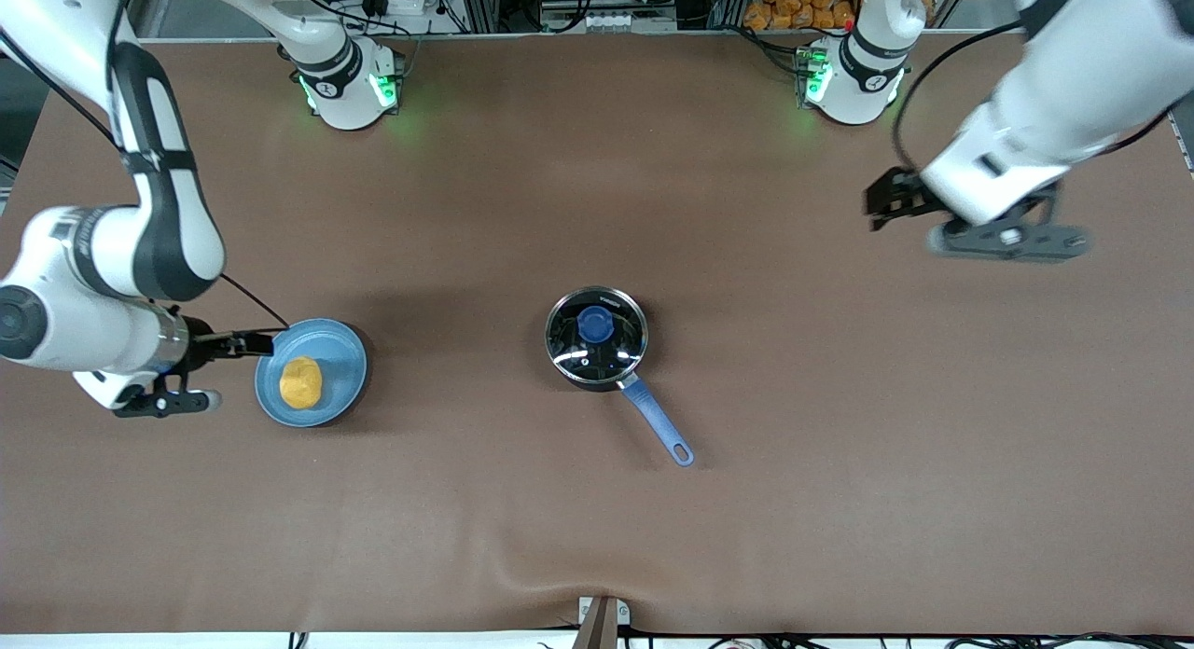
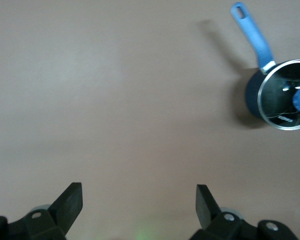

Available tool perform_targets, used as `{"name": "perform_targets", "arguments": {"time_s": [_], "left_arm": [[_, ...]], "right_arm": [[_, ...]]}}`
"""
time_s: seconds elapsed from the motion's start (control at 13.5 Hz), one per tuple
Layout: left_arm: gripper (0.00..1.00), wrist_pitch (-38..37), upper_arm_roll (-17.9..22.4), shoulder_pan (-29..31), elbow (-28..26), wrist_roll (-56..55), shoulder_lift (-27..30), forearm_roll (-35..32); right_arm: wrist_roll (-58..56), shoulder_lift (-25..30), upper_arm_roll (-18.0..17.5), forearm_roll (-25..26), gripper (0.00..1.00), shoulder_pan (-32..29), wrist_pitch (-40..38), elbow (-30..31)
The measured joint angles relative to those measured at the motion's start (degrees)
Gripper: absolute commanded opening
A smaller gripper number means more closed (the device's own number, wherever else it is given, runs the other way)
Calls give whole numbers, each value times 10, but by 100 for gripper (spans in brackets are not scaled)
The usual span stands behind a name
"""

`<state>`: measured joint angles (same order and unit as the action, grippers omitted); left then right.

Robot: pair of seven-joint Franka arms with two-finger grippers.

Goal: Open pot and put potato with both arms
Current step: 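Reach the right gripper to the potato while the left gripper reaches the lid, then grasp the potato with the right gripper while the left gripper grasps the knob, then lift the potato with the right gripper while the left gripper holds the lid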

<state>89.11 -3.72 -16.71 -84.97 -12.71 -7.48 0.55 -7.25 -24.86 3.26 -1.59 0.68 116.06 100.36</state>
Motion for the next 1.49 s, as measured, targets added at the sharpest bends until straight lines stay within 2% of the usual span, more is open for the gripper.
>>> {"name": "perform_targets", "arguments": {"time_s": [0.15,0.3,0.67,0.89,0.97,1.11,1.26,1.41,1.49], "left_arm": [[100,31,-1,-32,2,-5,-26,0],[100,49,-2,-68,13,-47,-52,0],[100,140,-1,-175,43,-212,-143,0],[100,196,1,-206,52,-265,-199,0],[100,215,2,-213,57,-283,-217,0],[100,242,6,-229,74,-319,-249,0],[100,260,30,-257,93,-344,-279,0],[100,285,61,-289,101,-352,-300,0],[100,302,72,-300,102,-356,-309,0]], "right_arm": [[-1,-17,-1,-2,100,0,76,38],[-1,-35,-1,-7,100,0,120,60],[-18,-67,-1,-49,100,0,155,68],[-22,-79,-1,-66,100,-1,169,68],[-22,-80,-1,-72,97,-1,170,68],[-23,-81,-1,-89,65,-1,171,68],[-23,-81,-1,-98,35,-1,171,68],[-23,-81,-1,-99,17,-1,172,68],[-23,-81,-1,-99,14,-1,172,67]]}}
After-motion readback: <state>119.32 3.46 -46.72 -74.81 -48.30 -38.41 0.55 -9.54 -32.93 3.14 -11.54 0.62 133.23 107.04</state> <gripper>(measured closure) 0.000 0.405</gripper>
